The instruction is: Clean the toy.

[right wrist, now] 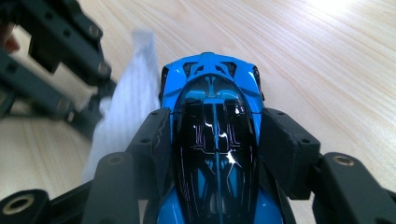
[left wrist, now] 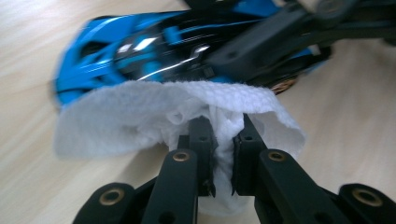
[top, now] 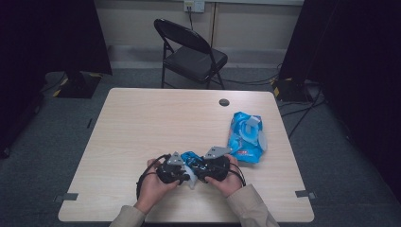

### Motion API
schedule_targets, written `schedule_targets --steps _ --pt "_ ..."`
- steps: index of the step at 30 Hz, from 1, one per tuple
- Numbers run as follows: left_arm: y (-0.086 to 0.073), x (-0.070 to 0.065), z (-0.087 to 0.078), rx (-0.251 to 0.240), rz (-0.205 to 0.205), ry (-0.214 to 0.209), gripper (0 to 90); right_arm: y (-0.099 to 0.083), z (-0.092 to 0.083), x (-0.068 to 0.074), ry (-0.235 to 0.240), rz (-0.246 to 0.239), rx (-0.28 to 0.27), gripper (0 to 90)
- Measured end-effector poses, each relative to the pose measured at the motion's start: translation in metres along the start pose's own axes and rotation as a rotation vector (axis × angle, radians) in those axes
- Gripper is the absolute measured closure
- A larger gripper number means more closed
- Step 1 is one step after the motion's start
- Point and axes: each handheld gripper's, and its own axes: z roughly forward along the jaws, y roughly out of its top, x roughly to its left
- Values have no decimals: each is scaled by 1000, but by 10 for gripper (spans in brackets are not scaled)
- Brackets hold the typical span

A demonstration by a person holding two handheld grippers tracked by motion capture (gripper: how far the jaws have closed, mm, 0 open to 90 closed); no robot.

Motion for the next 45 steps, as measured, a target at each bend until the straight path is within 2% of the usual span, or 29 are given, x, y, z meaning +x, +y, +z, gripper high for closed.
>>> schedule_targets --steps 1,7,19,25,28,31,37,42,45 --pt "2 -3 0 18 21 17 818 0 0 0 -1 0 0 447" --pt "4 -9 3 19 16 -14 818 0 0 0 1 1 1 447" --pt "8 -23 9 23 26 -29 818 0 0 0 0 1 -2 446" --pt "7 -26 10 8 12 -44 818 0 0 0 0 0 -2 446" --pt "8 -31 13 6 22 -63 818 0 0 0 0 0 -2 446" --pt "11 -36 16 13 40 -60 819 0 0 0 0 -2 0 446" --pt "10 -40 18 4 39 -70 818 0 0 0 1 -2 -1 446" --pt "13 -49 23 1 52 -116 819 0 0 0 2 -1 -2 446" --pt "14 -55 26 -9 65 -129 816 0 0 0 1 -3 -3 446"
